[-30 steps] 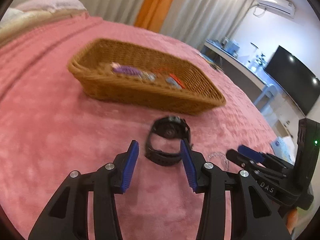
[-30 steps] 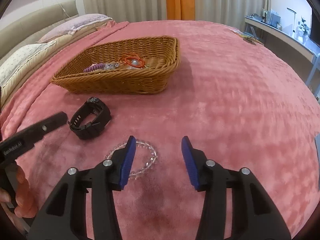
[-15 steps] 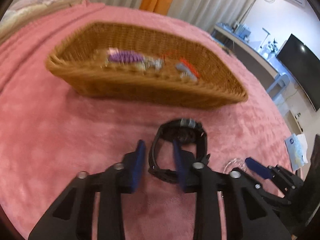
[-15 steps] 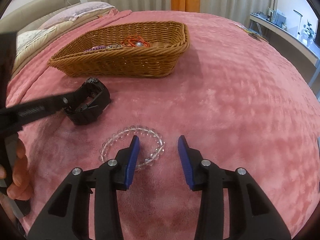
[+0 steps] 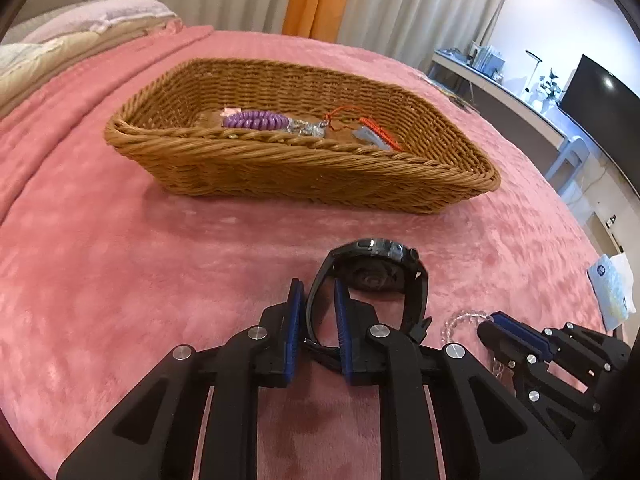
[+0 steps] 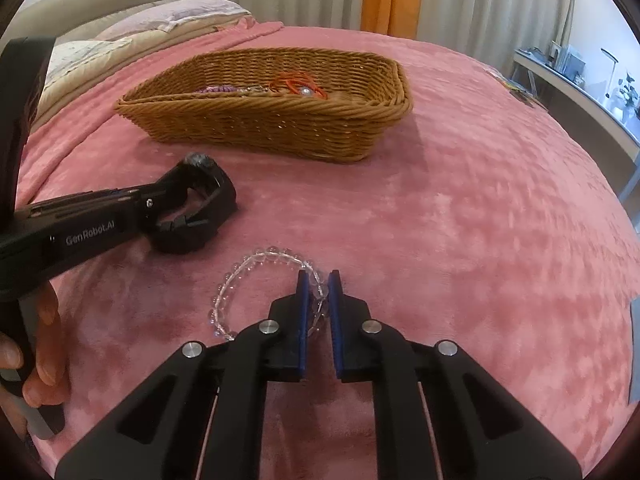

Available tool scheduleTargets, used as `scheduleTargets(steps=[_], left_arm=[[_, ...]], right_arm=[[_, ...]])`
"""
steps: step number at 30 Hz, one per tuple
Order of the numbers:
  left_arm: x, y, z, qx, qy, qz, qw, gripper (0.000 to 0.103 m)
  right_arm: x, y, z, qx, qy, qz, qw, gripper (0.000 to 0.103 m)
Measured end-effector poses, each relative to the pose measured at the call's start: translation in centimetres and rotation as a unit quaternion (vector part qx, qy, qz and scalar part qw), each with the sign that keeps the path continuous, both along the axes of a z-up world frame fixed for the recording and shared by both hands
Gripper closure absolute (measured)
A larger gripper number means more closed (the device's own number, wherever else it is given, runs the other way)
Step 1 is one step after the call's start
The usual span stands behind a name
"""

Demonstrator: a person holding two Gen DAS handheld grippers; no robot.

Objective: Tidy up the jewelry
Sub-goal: 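Grasp the black watch with the left gripper while the right grasps the clear beaded bracelet, then carry the black watch and clear bracelet into the basket and open both grippers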

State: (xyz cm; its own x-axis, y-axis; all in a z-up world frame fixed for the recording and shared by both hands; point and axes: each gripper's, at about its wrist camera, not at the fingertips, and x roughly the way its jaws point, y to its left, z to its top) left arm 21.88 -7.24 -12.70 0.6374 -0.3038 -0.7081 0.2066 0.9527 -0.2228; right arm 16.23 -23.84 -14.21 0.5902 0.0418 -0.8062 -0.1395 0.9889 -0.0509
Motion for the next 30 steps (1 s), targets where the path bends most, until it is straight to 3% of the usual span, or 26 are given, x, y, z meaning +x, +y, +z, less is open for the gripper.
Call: scheduleTargets(steps=[15, 18, 23, 26, 28, 30], left_arm=[[-4.8, 5.3, 0.4, -0.053, 0.003, 0.086, 0.9949, 0.096], [-6.0, 6.8, 0.5, -0.035, 0.007, 0.125, 0.9915, 0.096], [-6.0, 6.7, 0.3, -0.011, 0.015, 0.123, 0.9922, 0.096], [-5.9, 5.9, 0.3, 0.009, 0.012, 0.112, 0.9936, 0.088], [-5.9, 5.8, 0.3, 0.011, 0.013, 0.104, 0.9945, 0.076], [-5.7, 5.7, 0.2, 0.011, 0.018, 0.100, 0.9947, 0.074]], right_arm=[[-0.7, -0.4, 0.6, 0.015, -0.015, -0.003, 1.000, 0.096], [-0.5, -0.6, 0.4, 0.016, -0.008, -0.003, 1.000, 0.096], [-0.1, -0.8, -0.1, 0.022, 0.009, -0.006, 1.000, 0.094], [-0.1, -0.8, -0.1, 0.027, 0.013, -0.003, 1.000, 0.088], [-0.1, -0.7, -0.1, 0.023, 0.013, -0.002, 1.000, 0.086], [0.0, -0.4, -0.1, 0.013, 0.013, -0.002, 1.000, 0.086]])
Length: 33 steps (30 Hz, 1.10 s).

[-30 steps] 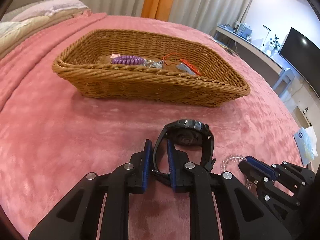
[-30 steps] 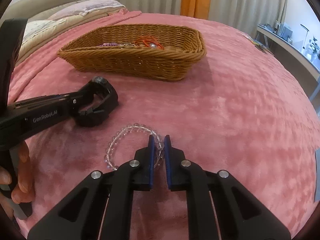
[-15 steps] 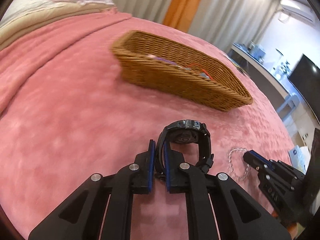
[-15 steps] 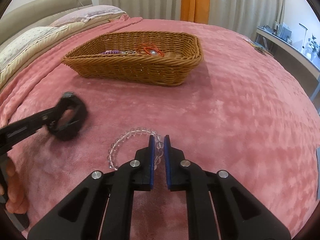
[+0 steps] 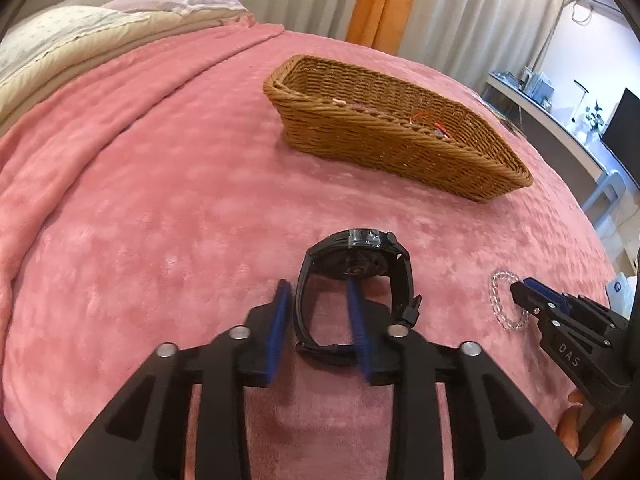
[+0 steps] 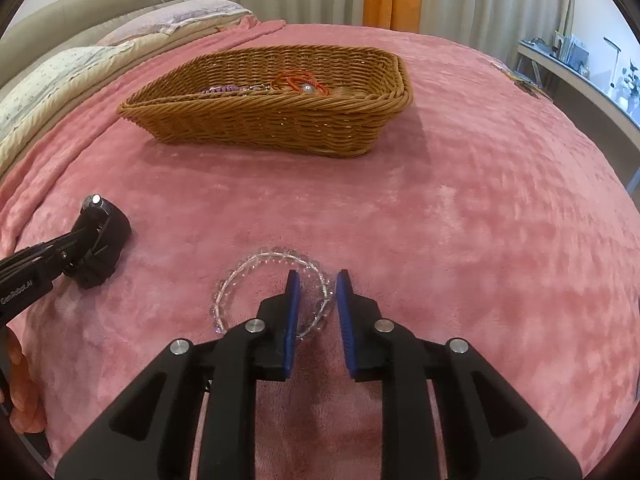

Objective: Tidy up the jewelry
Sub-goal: 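Carry the black watch and clear bracelet into the basket and open both grippers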

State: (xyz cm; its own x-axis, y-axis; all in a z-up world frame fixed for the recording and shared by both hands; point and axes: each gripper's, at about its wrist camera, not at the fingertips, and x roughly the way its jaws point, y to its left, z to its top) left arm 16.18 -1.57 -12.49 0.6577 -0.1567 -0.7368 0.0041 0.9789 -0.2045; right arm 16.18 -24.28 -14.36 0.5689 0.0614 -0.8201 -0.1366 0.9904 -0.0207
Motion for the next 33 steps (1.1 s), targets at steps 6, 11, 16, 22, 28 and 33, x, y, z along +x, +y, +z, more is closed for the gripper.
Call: scheduleTargets(steps=[6, 11, 16, 22, 28, 33], left_arm=[[0.5, -0.8, -0.3, 0.025, 0.009, -0.003, 0.9996, 0.089], [-0.2, -0.5, 0.3, -0.004, -0.013, -0.020, 0.9997, 0.098], [-1.2, -1.0, 2.2, -0.011, -0.050, -0.042, 0.9978, 0.098], [-1.7, -1.0, 6.0, -0.021, -0.089, -0.049, 0.9946, 0.098], [0.3, -1.0, 9.6, -0.015, -0.116, -0.046, 0.9921, 0.098], [3.6, -1.1, 12.1, -0.011, -0.140, -0.041, 0.9893, 0.098]], right_arm=[[0.6, 1.3, -0.3, -0.034, 0.004, 0.008, 0.999, 0.089], [-0.1, 1.5, 0.6, -0.015, -0.011, 0.031, 0.999, 0.097], [-1.3, 1.4, 3.7, 0.031, -0.043, 0.046, 0.998, 0.097], [-1.8, 1.8, 8.7, 0.035, -0.092, 0.058, 0.993, 0.097], [0.0, 1.5, 13.5, 0.047, -0.133, 0.059, 0.988, 0.097], [3.5, 2.2, 15.6, 0.045, -0.152, 0.061, 0.986, 0.097]])
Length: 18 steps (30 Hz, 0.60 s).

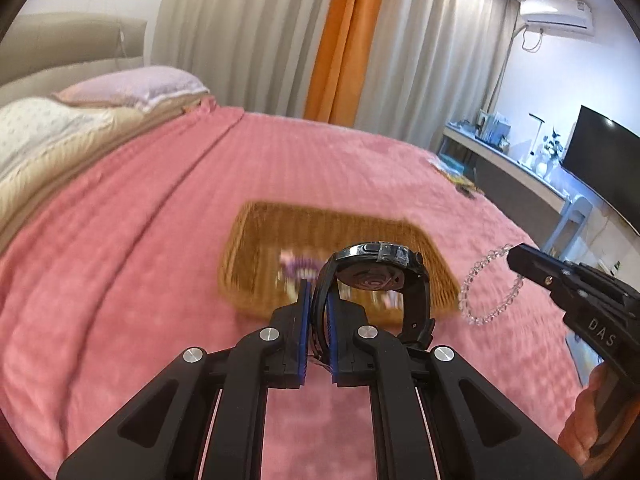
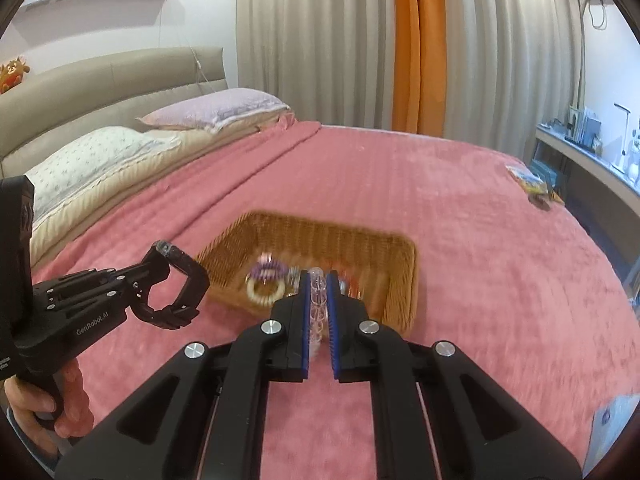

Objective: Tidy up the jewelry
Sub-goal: 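Carry the black watch and clear bracelet into the basket and open both grippers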

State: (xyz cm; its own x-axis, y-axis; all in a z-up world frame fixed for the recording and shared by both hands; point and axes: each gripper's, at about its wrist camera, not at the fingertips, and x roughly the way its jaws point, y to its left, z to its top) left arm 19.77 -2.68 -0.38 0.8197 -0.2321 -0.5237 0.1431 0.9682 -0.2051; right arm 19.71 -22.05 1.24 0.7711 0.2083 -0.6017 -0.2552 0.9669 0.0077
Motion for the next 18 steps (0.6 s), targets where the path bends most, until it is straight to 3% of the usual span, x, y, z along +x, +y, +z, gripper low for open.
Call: scheduleTargets(steps=[5, 12, 18], left_arm=[[4.3, -0.5, -0.3, -0.005, 0.004, 0.003, 1.0000, 0.097], [10.9, -0.3, -5.1, 0.004, 0.052, 0.020, 0.9985, 0.096], [12.7, -0.2, -7.8, 0.008, 0.079, 0.016, 0.9967, 0.095]], right_arm=[[4.6, 0.6, -1.6, 0.003, 0.010, -0.006, 1.000, 0.097], [11.3, 1.0, -7.4, 0.041, 0.079, 0.001, 0.996, 0.097], [12.7, 0.4, -10.4, 0.036, 0.096, -0.012, 0.995, 0.097]])
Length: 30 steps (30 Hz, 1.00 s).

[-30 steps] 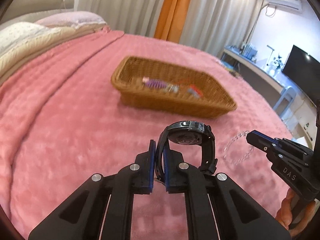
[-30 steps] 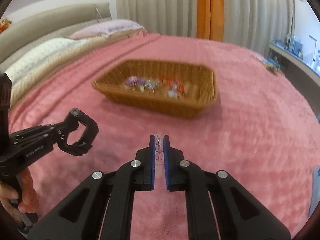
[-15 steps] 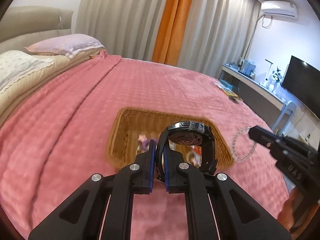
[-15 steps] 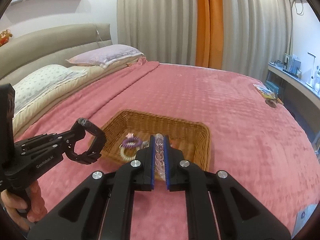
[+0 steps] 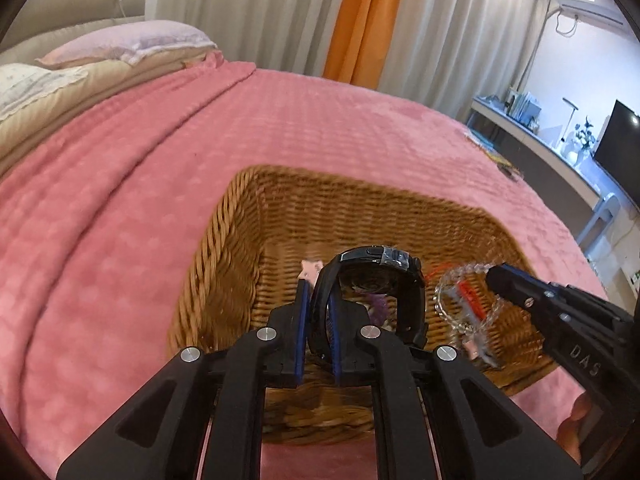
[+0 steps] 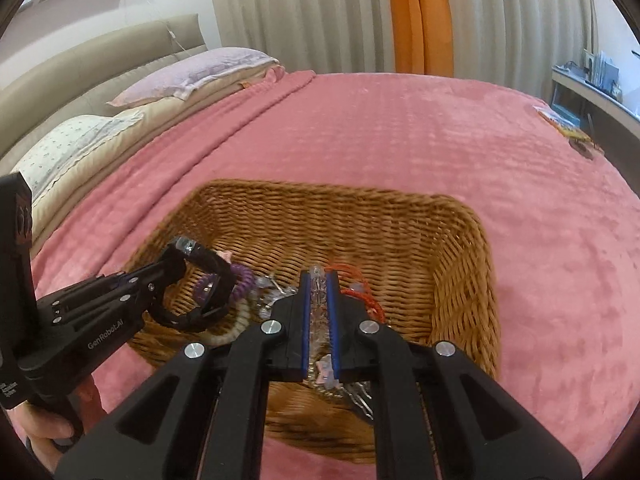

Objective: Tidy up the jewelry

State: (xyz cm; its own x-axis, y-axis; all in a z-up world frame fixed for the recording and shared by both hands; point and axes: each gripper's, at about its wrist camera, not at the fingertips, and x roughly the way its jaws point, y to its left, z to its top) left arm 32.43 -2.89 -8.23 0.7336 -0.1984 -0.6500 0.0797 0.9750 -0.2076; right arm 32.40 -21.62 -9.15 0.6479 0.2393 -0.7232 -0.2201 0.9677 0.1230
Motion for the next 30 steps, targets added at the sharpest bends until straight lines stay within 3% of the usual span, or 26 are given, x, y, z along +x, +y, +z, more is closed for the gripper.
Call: scheduleTargets(steps=[6, 9, 13, 18, 24, 27, 30], left_arm=[[-0.1, 0.0, 0.0, -0.007, -0.007, -0.012, 0.9999, 0.090], [-0.5, 0.4, 0.4, -0.025, -0.019, -0.016, 0.9994, 0.081], [-1.6, 1.2, 1.7, -0.046, -0.051, -0.012, 0.9976, 0.062], [-3.7, 2.1, 3.5, -0.064, -0.088, -0.001, 0.9941, 0.061], [-9.1, 2.3, 5.7, -0.090, -0.126, 0.001, 0.9879, 0.048], [-12.8, 1.9, 7.0, -0.081, -0.154, 0.001, 0.9847, 0.039], [-16.7, 1.1, 8.2, -0.058, -0.182, -0.001, 0.9816, 0.034]], right_arm=[[0.1, -0.6, -0.7, -0.002, -0.004, -0.013, 1.000, 0.096], [0.3, -1.0, -0.6, 0.004, -0.005, -0.016, 1.000, 0.091], [-0.2, -2.1, 0.0, 0.021, -0.021, -0.034, 0.999, 0.051], [-1.8, -3.3, 1.9, 0.039, -0.054, -0.052, 0.996, 0.051], [-7.2, -2.8, 5.0, 0.025, -0.109, -0.063, 0.992, 0.046], [-10.4, -2.2, 6.5, 0.024, -0.131, -0.059, 0.989, 0.044], [-13.7, -1.4, 7.7, 0.013, -0.153, -0.056, 0.986, 0.035]])
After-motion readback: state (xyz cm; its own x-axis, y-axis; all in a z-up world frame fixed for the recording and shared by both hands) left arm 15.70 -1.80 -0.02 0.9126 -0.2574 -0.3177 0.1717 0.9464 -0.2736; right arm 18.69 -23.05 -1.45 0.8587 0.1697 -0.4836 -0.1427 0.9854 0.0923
